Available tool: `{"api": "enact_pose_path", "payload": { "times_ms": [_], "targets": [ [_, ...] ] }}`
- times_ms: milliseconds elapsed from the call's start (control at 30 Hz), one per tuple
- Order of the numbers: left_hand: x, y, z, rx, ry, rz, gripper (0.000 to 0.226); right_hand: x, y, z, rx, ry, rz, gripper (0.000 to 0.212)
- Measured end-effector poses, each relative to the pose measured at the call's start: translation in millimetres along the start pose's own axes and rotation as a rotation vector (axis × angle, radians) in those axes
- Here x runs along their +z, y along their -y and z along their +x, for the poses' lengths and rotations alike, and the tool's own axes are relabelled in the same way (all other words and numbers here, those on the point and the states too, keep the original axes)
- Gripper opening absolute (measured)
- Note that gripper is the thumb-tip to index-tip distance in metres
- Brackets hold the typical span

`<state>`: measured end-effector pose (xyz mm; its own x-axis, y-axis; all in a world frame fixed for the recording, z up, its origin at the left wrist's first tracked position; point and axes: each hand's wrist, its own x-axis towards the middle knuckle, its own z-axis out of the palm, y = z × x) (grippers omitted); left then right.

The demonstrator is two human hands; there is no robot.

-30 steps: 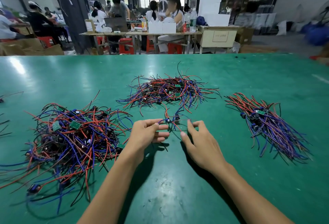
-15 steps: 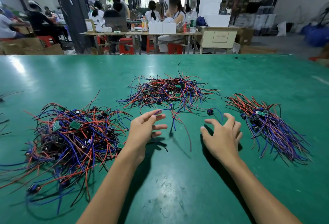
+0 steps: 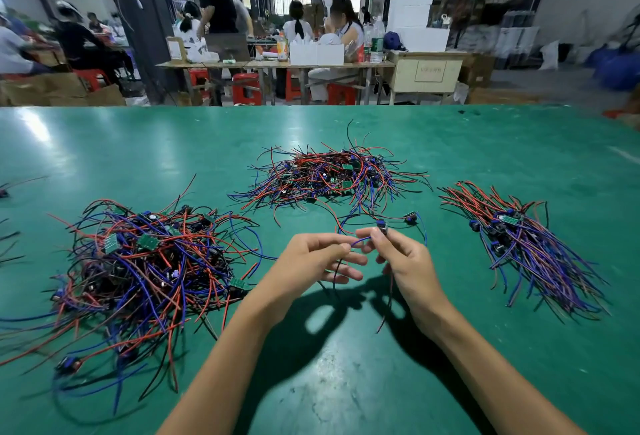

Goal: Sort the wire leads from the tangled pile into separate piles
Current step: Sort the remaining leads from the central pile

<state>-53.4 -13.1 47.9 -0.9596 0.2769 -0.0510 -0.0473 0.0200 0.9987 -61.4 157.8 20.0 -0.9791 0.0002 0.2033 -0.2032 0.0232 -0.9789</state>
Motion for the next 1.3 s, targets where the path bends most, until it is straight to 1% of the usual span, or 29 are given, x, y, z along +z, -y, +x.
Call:
{"api": "enact_pose_path", "payload": {
  "times_ms": [100,233,367,433,533,633,700,833,933,1000,1067,1100,1133,1200,1233,1267,1300],
  "targets": [
    [4,3,1,-0.030,0.025,-0.009,0.028,1,4,-2,0.055,0.054,0.039,0.028],
    [6,3,0,-0.037,0.175,-0.045,0.028,6,7,-4,0.144,0.126,0.261,0.035],
    [8,2,-2,0.010,0.182,-0.061,0.028,10,6,-5,0.204,0.148,0.399,0.034],
    [11,3,-4,0.026,0.173,-0.044,0.027,12,5,-6,0.217,0.172,0.424,0.036],
    [14,4,-4,0.028,0.124,-0.022,0.027,11,6,-7,0.213,0.216,0.392,0.041],
    [14,4,-4,0.024,0.109,-0.026,0.030,9,6,-8,0.187,0.246,0.357,0.041],
    [15,4,-4,0.029,0.100,-0.009,0.031,9,6,-9,0.169,0.245,0.335,0.041],
    [16,4,-4,0.050,0.118,0.101,0.020,13,3,-7,0.176,0.196,0.295,0.040],
    [13,3,-4,0.060,0.063,0.091,0.017,11,1,-3,0.165,0.188,0.265,0.041],
    [6,-2,-4,0.067,0.006,0.032,0.019,7,4,-1,0.144,0.203,0.202,0.045],
    [-5,-10,-5,0.080,-0.047,-0.081,0.020,1,5,2,0.093,0.138,0.095,0.044],
    [-13,-16,-5,0.098,-0.082,-0.163,0.020,-3,2,4,0.033,0.052,0.011,0.041],
    [-23,-21,-6,0.127,-0.130,-0.259,0.022,-8,-1,6,-0.048,-0.075,-0.108,0.036],
    [-48,-30,-8,0.233,-0.248,-0.521,0.024,-21,-10,12,-0.176,-0.373,-0.461,0.031],
    [-61,-33,-11,0.296,-0.300,-0.700,0.023,-28,-14,15,-0.172,-0.486,-0.627,0.034],
    [-72,-35,-14,0.353,-0.336,-0.889,0.023,-36,-17,19,-0.105,-0.547,-0.761,0.040],
    [-82,-35,-17,0.407,-0.358,-1.054,0.026,-44,-20,22,0.009,-0.556,-0.870,0.046]
  ]
}}
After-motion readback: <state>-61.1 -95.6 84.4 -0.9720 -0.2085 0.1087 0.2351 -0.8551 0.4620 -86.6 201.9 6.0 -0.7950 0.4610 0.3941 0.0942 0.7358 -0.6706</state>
